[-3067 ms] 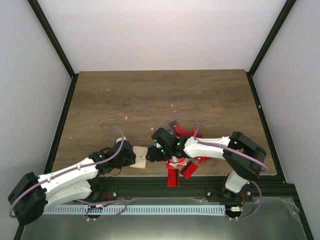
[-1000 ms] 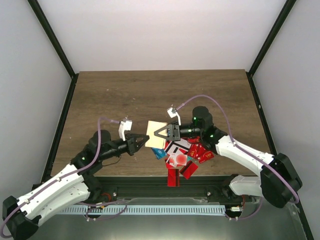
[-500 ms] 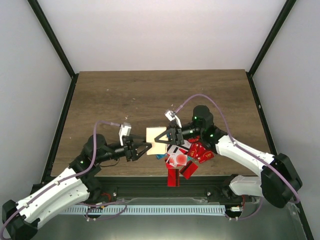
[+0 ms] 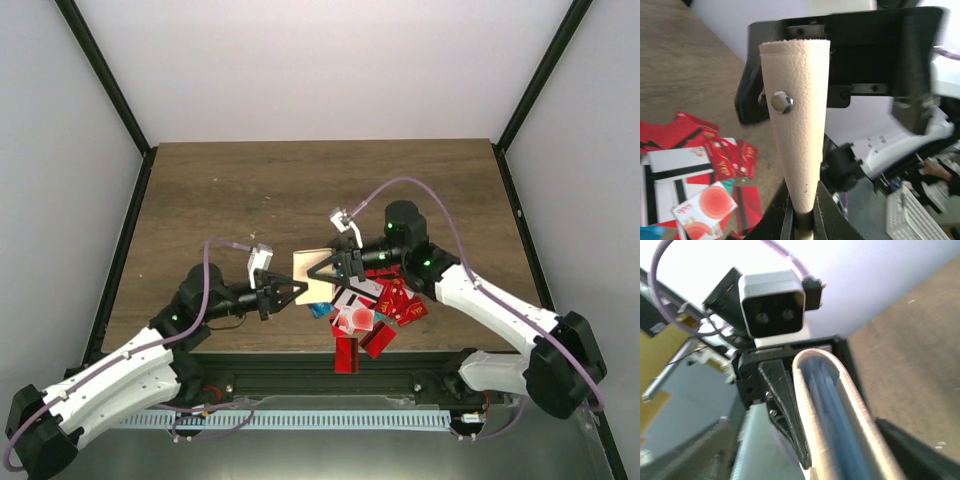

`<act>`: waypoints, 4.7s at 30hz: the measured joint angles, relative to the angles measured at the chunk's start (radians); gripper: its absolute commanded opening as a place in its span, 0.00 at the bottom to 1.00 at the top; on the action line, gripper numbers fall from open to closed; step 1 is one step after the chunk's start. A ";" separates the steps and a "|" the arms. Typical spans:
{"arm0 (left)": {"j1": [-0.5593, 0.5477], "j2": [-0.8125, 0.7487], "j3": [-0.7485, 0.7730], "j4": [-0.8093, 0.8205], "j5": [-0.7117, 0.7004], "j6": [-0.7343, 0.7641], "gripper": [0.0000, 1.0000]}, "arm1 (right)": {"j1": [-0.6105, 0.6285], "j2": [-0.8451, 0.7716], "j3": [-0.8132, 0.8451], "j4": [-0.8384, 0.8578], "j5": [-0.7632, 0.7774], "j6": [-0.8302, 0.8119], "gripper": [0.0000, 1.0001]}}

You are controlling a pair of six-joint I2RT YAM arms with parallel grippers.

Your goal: Put the credit cards into the card holder

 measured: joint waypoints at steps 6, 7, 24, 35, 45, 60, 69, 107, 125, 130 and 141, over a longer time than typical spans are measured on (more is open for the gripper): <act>0.000 0.006 0.009 -0.063 -0.195 0.024 0.11 | -0.002 -0.080 0.079 -0.223 0.280 -0.112 1.00; 0.000 0.017 0.022 -0.087 -0.229 0.034 0.11 | -0.002 -0.102 0.080 -0.256 0.348 -0.118 1.00; 0.000 0.192 0.164 -0.217 -0.508 0.139 0.04 | 0.130 -0.132 0.091 -0.455 0.892 0.020 0.86; 0.000 0.210 0.178 -0.235 -0.503 0.164 0.04 | 0.203 0.077 0.191 -0.534 1.041 0.071 0.81; 0.004 0.211 0.178 -0.235 -0.477 0.174 0.04 | 0.203 0.109 0.242 -0.532 1.071 0.074 0.81; 0.008 0.192 0.178 -0.309 -0.482 0.185 0.04 | 0.208 0.148 0.248 -0.554 1.083 0.083 0.81; 0.008 0.179 0.181 -0.357 -0.478 0.188 0.04 | 0.206 0.148 0.213 -0.540 1.078 0.109 0.80; 0.006 0.115 0.209 -0.340 -0.487 0.143 0.04 | 0.098 -0.051 0.030 -0.317 0.772 -0.087 0.51; 0.006 0.102 0.201 -0.341 -0.472 0.143 0.04 | 0.098 0.040 0.045 -0.299 0.759 -0.111 0.28; 0.006 0.102 0.196 -0.340 -0.472 0.142 0.04 | 0.098 0.043 0.066 -0.308 0.765 -0.129 0.28; 0.006 0.102 0.190 -0.342 -0.472 0.143 0.04 | 0.096 0.052 0.093 -0.311 0.755 -0.155 0.01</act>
